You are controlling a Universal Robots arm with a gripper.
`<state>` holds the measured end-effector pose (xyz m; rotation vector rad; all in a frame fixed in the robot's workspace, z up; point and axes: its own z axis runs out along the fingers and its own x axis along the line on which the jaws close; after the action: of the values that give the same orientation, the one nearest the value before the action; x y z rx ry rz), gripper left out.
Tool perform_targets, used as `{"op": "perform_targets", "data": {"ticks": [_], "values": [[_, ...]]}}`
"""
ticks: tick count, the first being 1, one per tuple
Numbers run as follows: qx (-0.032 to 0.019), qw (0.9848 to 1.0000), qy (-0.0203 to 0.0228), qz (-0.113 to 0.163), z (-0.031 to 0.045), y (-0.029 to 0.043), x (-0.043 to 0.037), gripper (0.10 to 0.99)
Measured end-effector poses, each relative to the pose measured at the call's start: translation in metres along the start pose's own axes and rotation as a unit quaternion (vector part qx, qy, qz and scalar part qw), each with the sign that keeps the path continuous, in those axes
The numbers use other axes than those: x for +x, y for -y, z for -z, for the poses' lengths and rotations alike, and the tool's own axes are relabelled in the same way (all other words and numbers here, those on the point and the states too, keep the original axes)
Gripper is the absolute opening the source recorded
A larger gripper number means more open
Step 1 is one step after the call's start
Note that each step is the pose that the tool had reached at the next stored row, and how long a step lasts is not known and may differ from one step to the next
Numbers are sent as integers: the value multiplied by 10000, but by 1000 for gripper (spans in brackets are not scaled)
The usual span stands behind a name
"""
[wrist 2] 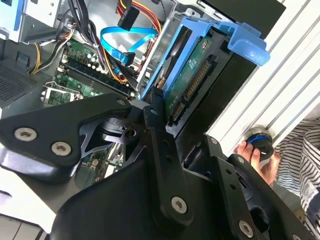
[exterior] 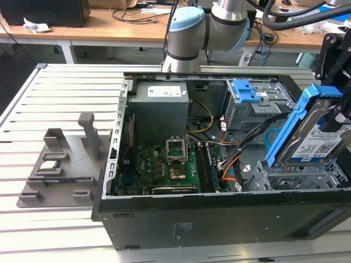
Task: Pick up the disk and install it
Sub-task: 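Insert the disk into the insertion slot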
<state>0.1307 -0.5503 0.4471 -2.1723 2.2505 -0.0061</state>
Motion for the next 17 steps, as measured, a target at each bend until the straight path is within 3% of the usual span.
{"op": "perform_targets", "data": {"ticks": [4,17], "values": [[1,10000,-20,0,-89,-3,-49,361],[0,10000,-20,0,-305,-6,-49,361]]}}
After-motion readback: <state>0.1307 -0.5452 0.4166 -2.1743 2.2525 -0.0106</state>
